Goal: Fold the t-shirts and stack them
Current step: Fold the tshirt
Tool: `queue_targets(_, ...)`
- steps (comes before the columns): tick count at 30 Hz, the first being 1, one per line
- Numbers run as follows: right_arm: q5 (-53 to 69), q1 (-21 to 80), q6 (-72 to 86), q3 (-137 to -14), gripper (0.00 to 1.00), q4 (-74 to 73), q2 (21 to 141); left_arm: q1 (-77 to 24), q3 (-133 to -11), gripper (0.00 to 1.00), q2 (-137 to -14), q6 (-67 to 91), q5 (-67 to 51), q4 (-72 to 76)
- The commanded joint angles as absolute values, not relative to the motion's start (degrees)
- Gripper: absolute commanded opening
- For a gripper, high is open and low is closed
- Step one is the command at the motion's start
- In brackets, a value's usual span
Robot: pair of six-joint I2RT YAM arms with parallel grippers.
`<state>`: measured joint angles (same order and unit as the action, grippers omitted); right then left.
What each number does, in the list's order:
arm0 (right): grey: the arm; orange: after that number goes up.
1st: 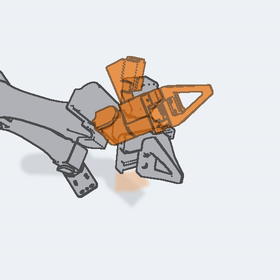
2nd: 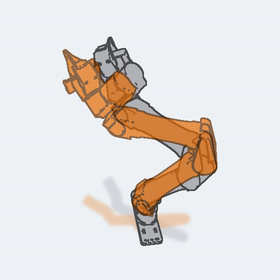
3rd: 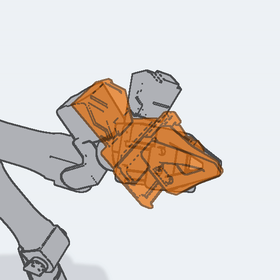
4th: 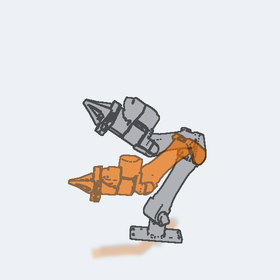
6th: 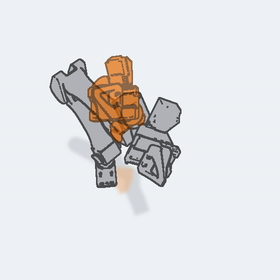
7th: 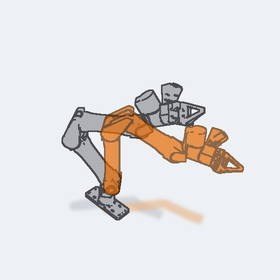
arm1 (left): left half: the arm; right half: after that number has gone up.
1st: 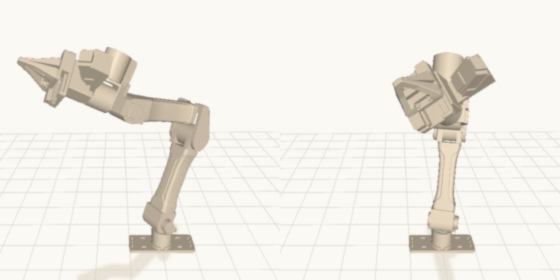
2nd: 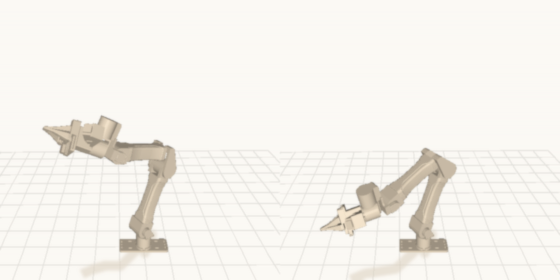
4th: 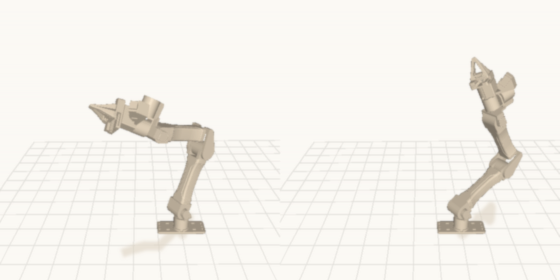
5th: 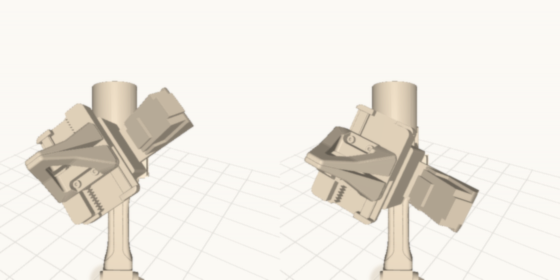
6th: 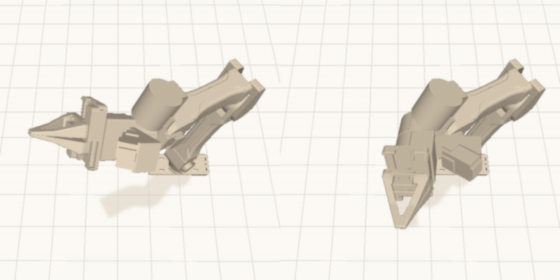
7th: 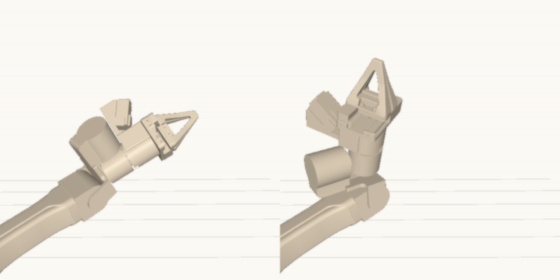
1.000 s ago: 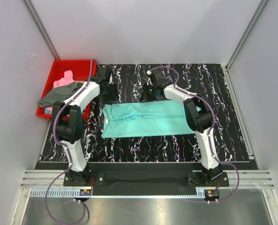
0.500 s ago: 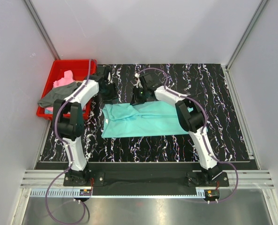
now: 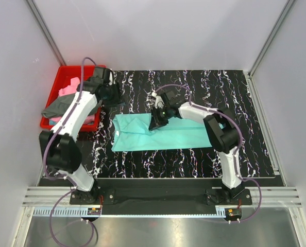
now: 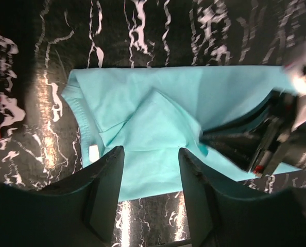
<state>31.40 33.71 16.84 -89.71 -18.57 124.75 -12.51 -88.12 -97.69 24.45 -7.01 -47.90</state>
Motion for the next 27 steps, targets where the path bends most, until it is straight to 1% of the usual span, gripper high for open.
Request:
queue_targets(1,34.28,34.54,13.71,-80.44,0.23,-14.59,114.01,-12.48,-84.83,0.53,-91.41,24.52,-4.65,-46.68)
queue_targets(2,33.84,34.54,13.1,-77.46,0.23,-13.89,112.08,-12.48,-81.77,0.54,-91.15,24.52,-5.35,-44.93)
queue_targets(4,34.01,34.45,12.4,-75.33,0.24,-13.1,110.92,-12.48,-78.85,0.54,-92.02,24.7,-8.24,-42.2)
queue_targets(8,34.81,34.54,12.48,-77.33,0.25,-12.74,112.4,-12.48,-76.11,0.53,-97.55,25.14,-13.88,-39.38)
queue_targets(11,33.14,34.54,13.35,-80.33,0.25,-13.36,114.43,-12.48,-77.42,0.53,-103.16,24.44,-16.52,-37.27)
queue_targets(15,23.67,34.54,15.64,-82.09,0.26,-12.75,114.52,-12.57,-82.87,0.52,-109.33,22.86,-18.63,-36.92)
queue_targets(18,21.02,34.54,16.61,-82.09,0.27,-12.04,113.47,-12.83,-84.99,0.52,-111.62,21.89,-22.32,-34.81)
queue_targets(23,20.48,34.54,17.05,-79.46,0.28,-11.42,110.66,-13.18,-84.99,0.52,-112.67,21.01,-25.05,-30.59)
queue_targets(27,20.04,34.45,17.05,-78.05,0.28,-11.16,109.51,-13.18,-86.22,0.52,-115.22,20.83,-25.75,-30.5)
